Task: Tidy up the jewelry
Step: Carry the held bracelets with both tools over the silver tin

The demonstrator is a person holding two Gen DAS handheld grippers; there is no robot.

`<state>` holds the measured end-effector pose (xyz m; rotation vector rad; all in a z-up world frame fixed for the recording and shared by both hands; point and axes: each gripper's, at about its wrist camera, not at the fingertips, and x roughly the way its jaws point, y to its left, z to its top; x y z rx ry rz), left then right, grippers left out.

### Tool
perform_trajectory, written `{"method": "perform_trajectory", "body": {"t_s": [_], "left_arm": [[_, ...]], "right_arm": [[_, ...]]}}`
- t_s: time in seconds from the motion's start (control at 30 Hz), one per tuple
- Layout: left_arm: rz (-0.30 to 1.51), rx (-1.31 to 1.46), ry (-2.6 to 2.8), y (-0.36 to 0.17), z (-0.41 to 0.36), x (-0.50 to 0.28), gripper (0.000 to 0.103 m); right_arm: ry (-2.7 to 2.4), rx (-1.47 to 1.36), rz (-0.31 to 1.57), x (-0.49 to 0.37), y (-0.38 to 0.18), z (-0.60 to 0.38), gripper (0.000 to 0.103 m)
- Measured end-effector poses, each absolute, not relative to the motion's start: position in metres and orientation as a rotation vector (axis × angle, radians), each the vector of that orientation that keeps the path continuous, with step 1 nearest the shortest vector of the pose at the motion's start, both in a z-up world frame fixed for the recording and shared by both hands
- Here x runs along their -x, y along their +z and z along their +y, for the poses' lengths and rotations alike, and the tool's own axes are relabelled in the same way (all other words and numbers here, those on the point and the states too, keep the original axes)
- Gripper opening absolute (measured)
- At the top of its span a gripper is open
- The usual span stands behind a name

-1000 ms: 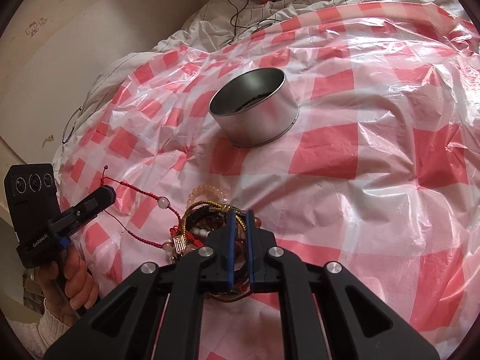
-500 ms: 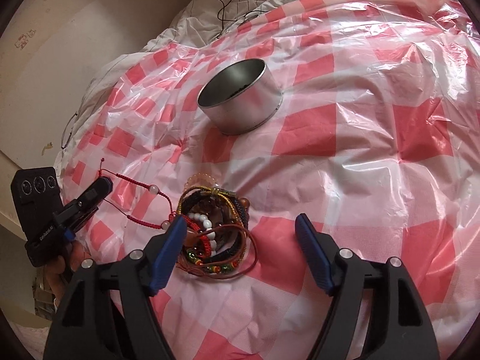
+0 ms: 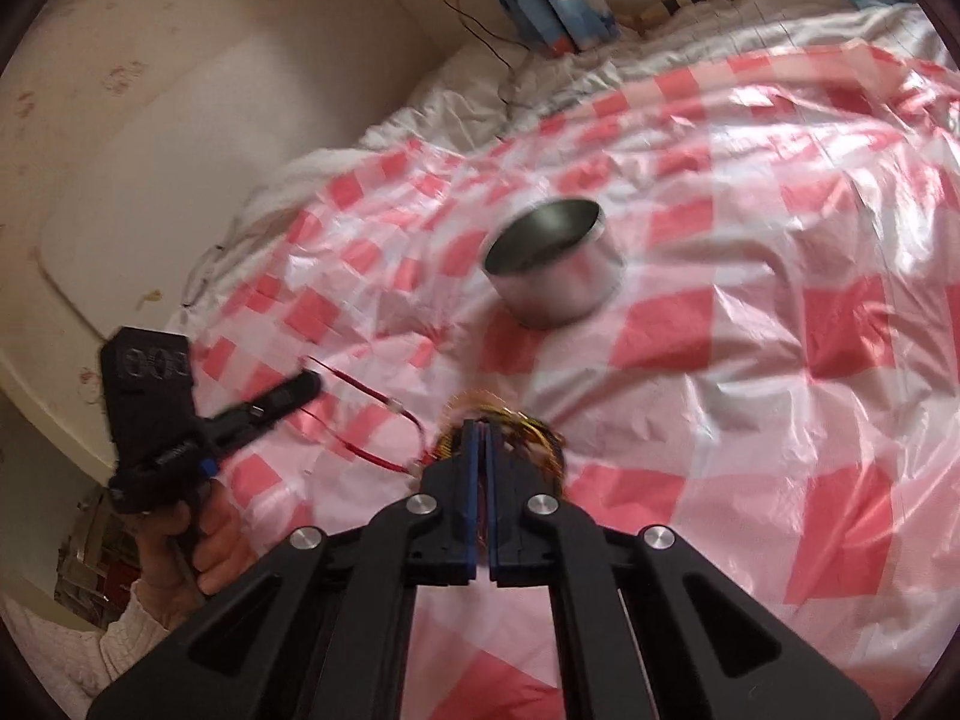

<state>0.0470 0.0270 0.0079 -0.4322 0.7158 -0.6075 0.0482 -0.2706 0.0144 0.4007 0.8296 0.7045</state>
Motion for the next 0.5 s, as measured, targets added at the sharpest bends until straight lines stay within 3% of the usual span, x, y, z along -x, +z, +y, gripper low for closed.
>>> {"method": "perform_trajectory", "body": {"t_s": [0.13,0.5], "left_arm": [[0.7,0.411,-0.623,0.012,0.021,-0.045,0.002],[0.7,0.294,-0.633,0.048,-0.002,-0.061,0.002]], "right_arm": [[0.769,-0.469,0.701,-0.042,0.036,-0.278,0.003],[0.758,-0.538,0.686,-0.062,0.034,-0.283,0.003]]}}
